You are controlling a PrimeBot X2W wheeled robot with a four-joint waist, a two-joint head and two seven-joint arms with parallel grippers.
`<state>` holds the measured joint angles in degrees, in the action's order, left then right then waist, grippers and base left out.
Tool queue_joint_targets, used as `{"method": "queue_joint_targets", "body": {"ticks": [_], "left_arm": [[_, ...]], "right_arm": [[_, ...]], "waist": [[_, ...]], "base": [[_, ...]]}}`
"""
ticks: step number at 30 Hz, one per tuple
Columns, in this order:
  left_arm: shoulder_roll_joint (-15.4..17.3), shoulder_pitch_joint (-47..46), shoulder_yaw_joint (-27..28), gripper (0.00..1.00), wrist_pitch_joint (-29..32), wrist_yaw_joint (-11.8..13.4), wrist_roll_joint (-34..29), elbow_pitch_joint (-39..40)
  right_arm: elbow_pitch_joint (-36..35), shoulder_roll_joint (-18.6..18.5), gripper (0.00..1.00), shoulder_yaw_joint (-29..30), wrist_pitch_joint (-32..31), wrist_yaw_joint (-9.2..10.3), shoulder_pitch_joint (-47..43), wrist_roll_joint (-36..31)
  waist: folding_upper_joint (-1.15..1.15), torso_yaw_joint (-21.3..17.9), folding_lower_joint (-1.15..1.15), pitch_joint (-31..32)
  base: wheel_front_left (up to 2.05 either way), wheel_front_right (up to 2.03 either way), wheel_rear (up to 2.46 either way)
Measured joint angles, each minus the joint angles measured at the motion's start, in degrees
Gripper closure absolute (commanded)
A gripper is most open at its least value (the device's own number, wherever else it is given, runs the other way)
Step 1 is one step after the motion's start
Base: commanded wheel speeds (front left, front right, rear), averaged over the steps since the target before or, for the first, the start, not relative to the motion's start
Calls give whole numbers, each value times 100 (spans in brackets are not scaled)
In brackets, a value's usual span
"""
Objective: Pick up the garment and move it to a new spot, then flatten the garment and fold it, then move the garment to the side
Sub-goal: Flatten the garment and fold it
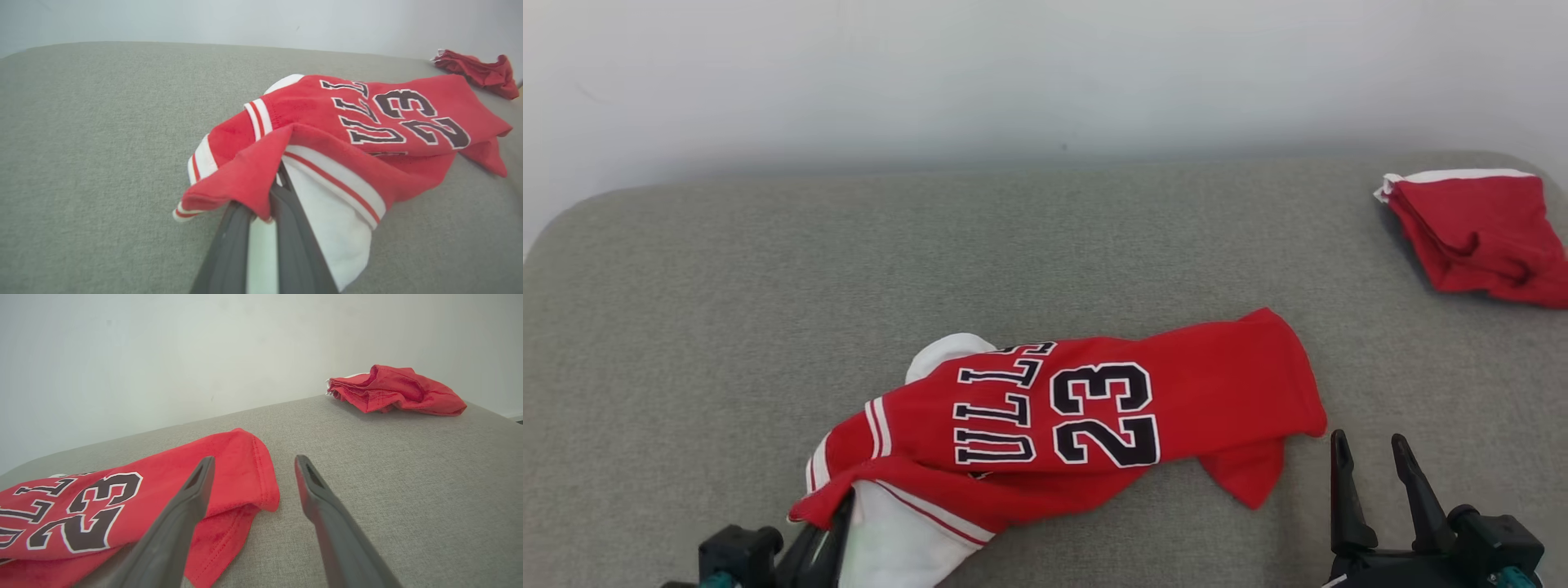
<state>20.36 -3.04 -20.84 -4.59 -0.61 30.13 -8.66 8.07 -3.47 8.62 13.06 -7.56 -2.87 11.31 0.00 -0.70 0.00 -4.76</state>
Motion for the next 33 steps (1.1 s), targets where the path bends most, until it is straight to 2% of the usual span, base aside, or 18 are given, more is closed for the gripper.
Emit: {"method": "queue_joint_targets", "body": {"ticks": [7,15,16,17,18,24,30,33], "left_arm": [[-46,-644,125,100,-521,-204,-59,-1178],[-149,-1235,98,100,-938,-344,-224,-2414],[-188,-1260,76,74,-957,-348,-255,-2529],[-224,-1278,49,10,-981,-352,-293,-2620],[-224,-1278,49,0,-981,-352,-293,-2620],[-394,-1272,147,0,-1029,-388,-344,-2732],[-458,-662,555,0,-1045,-215,-478,-2026],[-475,-318,871,0,-1045,-68,-587,-1422]], "right_arm": [[-42,-4,0,24,-44,0,20,-34],[82,-44,0,37,-36,0,65,-25],[96,-43,0,27,-33,0,66,-25],[107,-42,0,19,-16,0,66,-25],[107,-42,0,19,-16,0,66,-25],[152,-38,0,48,5,0,7,-5],[157,-27,0,73,15,0,-77,18],[145,-7,0,94,22,0,-124,18]], "waist": [[0,-221,0,-115],[0,-233,0,-100],[0,-222,0,-83],[0,-209,0,-64],[0,-209,0,-64],[0,-43,0,56],[0,191,0,201],[0,309,0,274]], "base": [[0,0,0],[0,0,0],[0,0,0],[0,0,0],[0,0,0],[0,0,0],[0,0,0],[0,0,0]]}}
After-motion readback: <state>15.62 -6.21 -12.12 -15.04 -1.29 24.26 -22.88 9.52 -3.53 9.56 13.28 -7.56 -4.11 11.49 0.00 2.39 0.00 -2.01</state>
